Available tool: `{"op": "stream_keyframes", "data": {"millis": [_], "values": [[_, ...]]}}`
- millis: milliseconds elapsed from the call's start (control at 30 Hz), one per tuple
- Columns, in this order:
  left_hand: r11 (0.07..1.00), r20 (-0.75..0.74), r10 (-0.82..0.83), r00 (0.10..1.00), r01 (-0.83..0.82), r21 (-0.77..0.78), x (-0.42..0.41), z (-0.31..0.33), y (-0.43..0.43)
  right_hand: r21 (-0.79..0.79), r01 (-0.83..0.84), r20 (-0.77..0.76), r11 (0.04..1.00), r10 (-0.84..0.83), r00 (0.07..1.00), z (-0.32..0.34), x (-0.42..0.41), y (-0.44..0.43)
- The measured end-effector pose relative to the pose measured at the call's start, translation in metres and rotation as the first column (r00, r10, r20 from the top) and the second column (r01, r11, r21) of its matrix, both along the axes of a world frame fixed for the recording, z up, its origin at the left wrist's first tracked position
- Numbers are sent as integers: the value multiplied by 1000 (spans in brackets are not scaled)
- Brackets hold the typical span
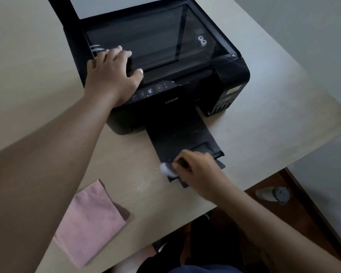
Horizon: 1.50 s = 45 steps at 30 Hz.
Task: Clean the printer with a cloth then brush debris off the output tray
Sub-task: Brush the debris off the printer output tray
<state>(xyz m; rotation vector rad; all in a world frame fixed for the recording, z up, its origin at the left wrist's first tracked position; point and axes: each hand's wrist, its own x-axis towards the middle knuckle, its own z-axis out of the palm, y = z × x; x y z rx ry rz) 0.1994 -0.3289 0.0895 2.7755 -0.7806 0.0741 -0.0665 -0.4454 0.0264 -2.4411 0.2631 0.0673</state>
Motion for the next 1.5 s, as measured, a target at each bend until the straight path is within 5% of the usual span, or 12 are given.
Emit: {"op": "stream_keyframes", "data": {"millis": [167, 367, 567, 700, 800, 900, 1000, 1100, 1200, 1300, 1367, 1500], "values": [[1000, 2, 4, 1000, -4, 2, 0, -1, 1, -327, 518, 224, 790, -468, 855, -1, 1, -39], [1000, -3, 6, 1000, -6, 5, 0, -1, 3, -163, -165, 87, 973, 180, 980, -10, 17, 41], [1000, 1, 4, 1000, -4, -2, 1, -2, 3, -153, 607, 152, 780, -589, 794, -6, 23, -53], [1000, 1, 3, 1000, -3, -1, 1, -2, 4, -371, 325, 340, 870, -199, 919, -3, 45, -19], [1000, 4, 5, 1000, -5, 0, 0, -2, 3, -283, -130, 154, 950, 178, 972, -5, 48, 21], [1000, 3, 10, 1000, -10, -6, 1, -2, 3, -107, 140, 28, 984, -138, 990, -1, 55, -12], [1000, 7, 7, 1000, -7, 0, 1, -4, 3, -232, 553, 161, 800, -529, 833, 4, 61, -57], [1000, 7, 8, 1000, -8, -1, 1, -5, 4, -362, 292, 320, 885, -176, 931, 0, 68, -28], [1000, 6, 13, 1000, -13, 1, 1, -4, 3, -204, -223, 92, 953, 245, 965, -6, 70, 18], [1000, 7, 15, 1000, -15, 0, 0, -2, 2, 91, 214, -15, 973, -213, 977, -7, 83, -5], [1000, 8, 13, 1000, -13, 2, -1, -3, 3, -15, 539, 61, 842, -537, 841, -8, 87, -31], [1000, 9, 19, 1000, -19, -1, 2, -2, 4, -265, 231, 186, 936, -186, 965, -7, 96, -20]]}}
